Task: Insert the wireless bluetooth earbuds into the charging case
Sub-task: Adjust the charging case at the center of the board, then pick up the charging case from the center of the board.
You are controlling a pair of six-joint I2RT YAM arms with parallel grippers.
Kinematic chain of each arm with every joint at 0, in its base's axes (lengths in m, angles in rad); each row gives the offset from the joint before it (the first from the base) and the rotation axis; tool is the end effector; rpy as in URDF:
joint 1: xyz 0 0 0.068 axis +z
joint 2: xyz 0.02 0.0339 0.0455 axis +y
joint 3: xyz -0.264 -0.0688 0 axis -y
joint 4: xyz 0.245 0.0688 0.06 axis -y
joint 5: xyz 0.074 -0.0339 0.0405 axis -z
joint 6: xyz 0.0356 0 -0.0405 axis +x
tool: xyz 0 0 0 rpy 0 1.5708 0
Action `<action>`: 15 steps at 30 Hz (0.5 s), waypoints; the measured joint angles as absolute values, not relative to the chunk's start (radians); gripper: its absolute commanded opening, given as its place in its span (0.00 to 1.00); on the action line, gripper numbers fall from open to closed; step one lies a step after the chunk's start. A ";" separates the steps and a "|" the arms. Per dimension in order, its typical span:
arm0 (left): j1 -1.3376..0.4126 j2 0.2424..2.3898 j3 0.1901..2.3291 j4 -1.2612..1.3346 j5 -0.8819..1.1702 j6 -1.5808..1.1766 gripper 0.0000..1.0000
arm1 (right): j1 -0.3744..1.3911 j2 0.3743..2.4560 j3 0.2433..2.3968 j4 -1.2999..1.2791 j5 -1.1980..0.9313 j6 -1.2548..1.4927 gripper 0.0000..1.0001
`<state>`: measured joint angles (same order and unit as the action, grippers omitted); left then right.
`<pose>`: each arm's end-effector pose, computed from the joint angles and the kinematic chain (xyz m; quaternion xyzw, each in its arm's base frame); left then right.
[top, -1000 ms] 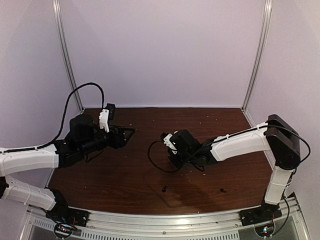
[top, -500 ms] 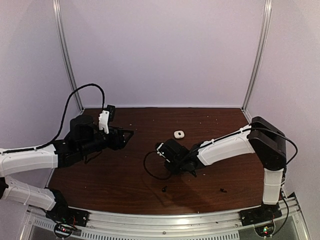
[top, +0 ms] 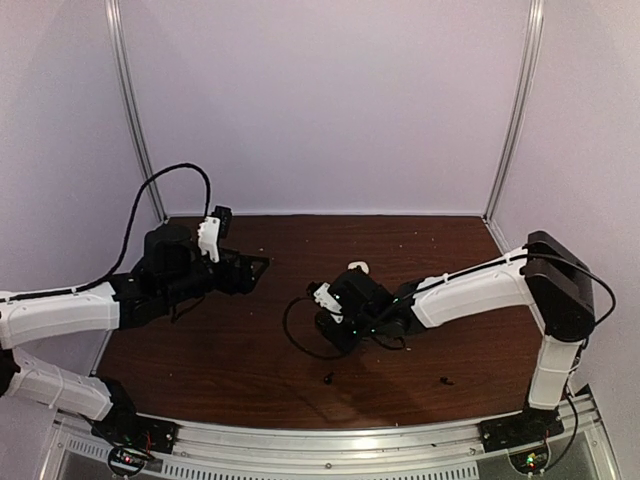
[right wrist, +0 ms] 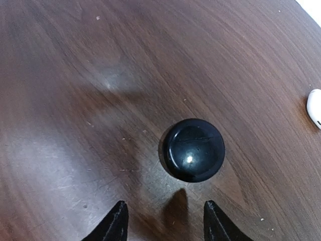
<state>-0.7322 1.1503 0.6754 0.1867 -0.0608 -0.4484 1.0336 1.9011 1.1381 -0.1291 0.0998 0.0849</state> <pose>0.1967 -0.1739 0.2647 0.0953 0.7955 -0.3126 0.5103 0.2041 0.3357 0.1521 -0.4154 0.8454 0.1365 0.3068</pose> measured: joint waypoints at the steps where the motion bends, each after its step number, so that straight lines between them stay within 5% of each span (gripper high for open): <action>1: -0.731 1.164 0.683 0.184 -0.062 -0.445 0.92 | 1.022 1.866 1.117 -0.114 0.064 0.094 0.52; 15: -0.726 1.519 0.762 0.194 0.167 -0.277 0.90 | 0.699 1.405 0.800 0.138 -0.297 0.229 0.67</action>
<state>-0.7261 1.5188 0.7616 0.1944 0.1669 -0.2768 0.6987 1.4048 0.7998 0.1375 -0.2970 0.2295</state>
